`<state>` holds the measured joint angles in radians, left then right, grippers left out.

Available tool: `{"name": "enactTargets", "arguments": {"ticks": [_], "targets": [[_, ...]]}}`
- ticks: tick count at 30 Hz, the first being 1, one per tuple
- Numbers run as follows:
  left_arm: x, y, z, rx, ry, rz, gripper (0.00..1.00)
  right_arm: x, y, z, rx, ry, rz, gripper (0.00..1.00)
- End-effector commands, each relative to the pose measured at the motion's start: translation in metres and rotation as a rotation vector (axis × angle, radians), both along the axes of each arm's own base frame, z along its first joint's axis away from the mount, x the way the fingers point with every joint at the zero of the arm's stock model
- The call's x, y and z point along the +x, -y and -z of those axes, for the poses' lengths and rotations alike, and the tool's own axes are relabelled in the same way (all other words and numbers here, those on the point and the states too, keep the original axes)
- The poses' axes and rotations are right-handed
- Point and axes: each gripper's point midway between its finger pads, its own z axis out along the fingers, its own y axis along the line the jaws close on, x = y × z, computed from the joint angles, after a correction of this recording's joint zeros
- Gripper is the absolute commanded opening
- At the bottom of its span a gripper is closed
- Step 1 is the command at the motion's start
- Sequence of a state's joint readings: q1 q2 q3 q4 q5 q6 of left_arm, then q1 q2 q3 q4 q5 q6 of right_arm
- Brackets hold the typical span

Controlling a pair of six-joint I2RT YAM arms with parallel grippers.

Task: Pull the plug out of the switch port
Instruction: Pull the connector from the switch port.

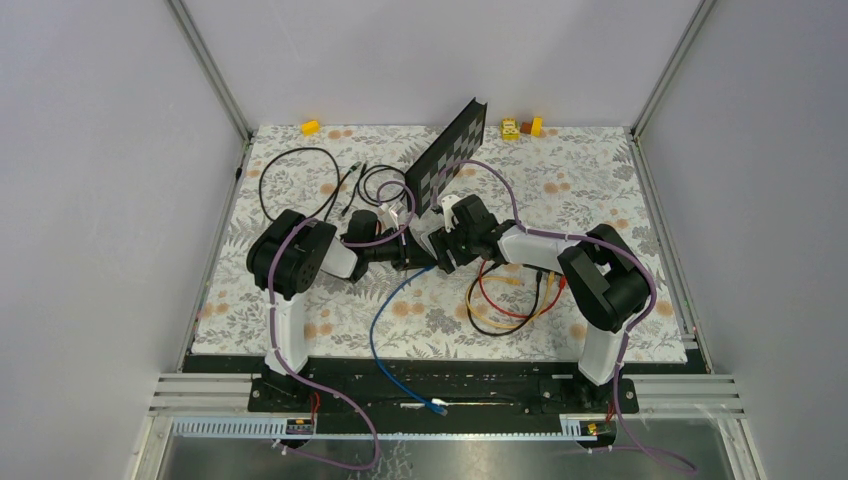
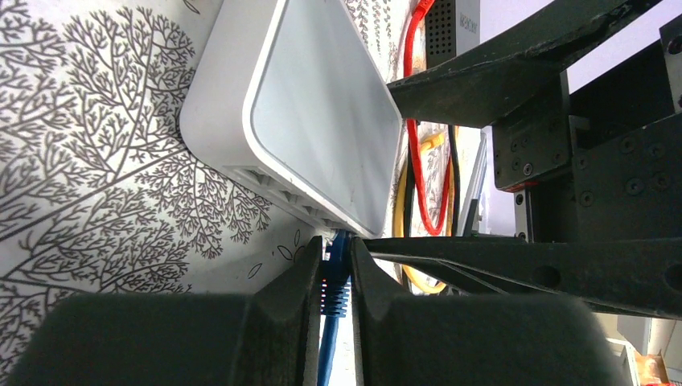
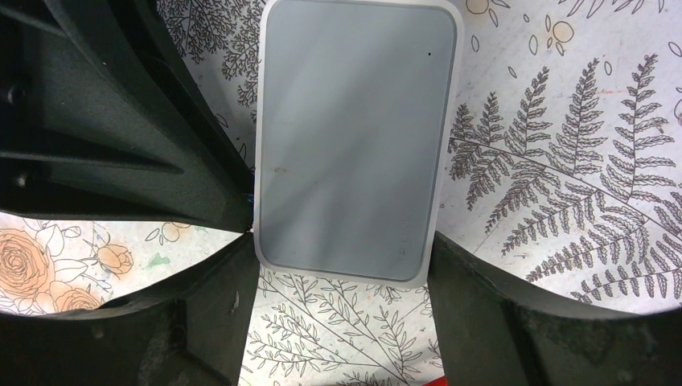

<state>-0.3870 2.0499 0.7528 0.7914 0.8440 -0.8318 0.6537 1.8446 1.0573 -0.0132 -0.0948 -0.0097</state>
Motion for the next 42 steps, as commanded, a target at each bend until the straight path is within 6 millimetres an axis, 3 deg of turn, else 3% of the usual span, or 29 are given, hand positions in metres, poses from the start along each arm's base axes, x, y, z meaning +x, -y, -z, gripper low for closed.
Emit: {"name": "enactTargets", "arguments": {"ticks": [1, 6, 21, 27, 35, 42], "targets": [[-0.017, -0.006, 0.012, 0.043, -0.049, 0.009, 0.0, 0.012, 0.033, 0.001, -0.104, 0.055, 0.083, 0.2], [-0.015, -0.009, 0.012, 0.074, -0.013, 0.021, 0.0, 0.012, 0.027, -0.009, -0.076, 0.089, -0.003, 0.2], [-0.021, -0.008, 0.01, 0.043, -0.039, 0.014, 0.0, 0.026, 0.043, -0.01, -0.13, 0.096, 0.163, 0.19], [-0.018, -0.007, 0.003, 0.032, -0.015, 0.02, 0.0, 0.023, 0.034, -0.014, -0.086, 0.094, 0.114, 0.21], [0.006, -0.015, -0.026, 0.077, 0.14, 0.022, 0.0, 0.02, 0.035, -0.018, -0.083, 0.076, -0.001, 0.34], [0.03, -0.026, -0.05, 0.116, 0.256, 0.016, 0.0, 0.02, 0.05, -0.018, -0.097, 0.035, -0.077, 0.49]]}}
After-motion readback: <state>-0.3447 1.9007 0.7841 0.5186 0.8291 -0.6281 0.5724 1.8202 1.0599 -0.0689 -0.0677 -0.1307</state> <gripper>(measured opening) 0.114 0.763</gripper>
